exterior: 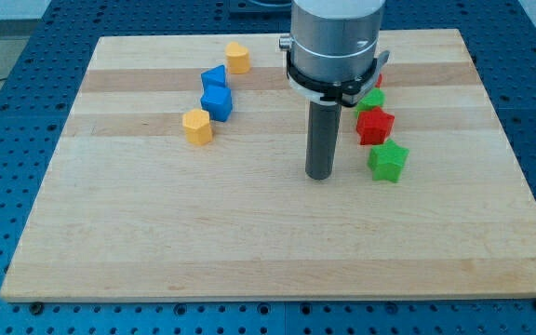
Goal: Move the red star to the bottom right of the red circle
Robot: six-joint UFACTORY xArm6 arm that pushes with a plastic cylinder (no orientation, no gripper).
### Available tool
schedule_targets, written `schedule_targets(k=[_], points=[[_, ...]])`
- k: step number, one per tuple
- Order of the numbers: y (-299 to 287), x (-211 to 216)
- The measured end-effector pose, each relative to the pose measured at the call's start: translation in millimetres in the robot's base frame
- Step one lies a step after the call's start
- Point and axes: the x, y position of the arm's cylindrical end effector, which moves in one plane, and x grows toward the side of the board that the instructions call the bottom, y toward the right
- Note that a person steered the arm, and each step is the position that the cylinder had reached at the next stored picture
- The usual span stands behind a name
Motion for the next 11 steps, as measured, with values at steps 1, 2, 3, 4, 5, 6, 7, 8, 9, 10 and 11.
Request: schedule_targets(k=[1, 2, 3, 4, 5, 6, 7, 8, 9, 10, 11], points=[[-12.3, 1.6], [71.5, 46.9], [175.6, 41.1], [226.1, -34.1], [204.5, -120.8], [154.8, -143.5], [94.2, -131.1], [60.9, -115.0], [57.5, -81.5], [52.1, -72.1], [66.7, -100.7]])
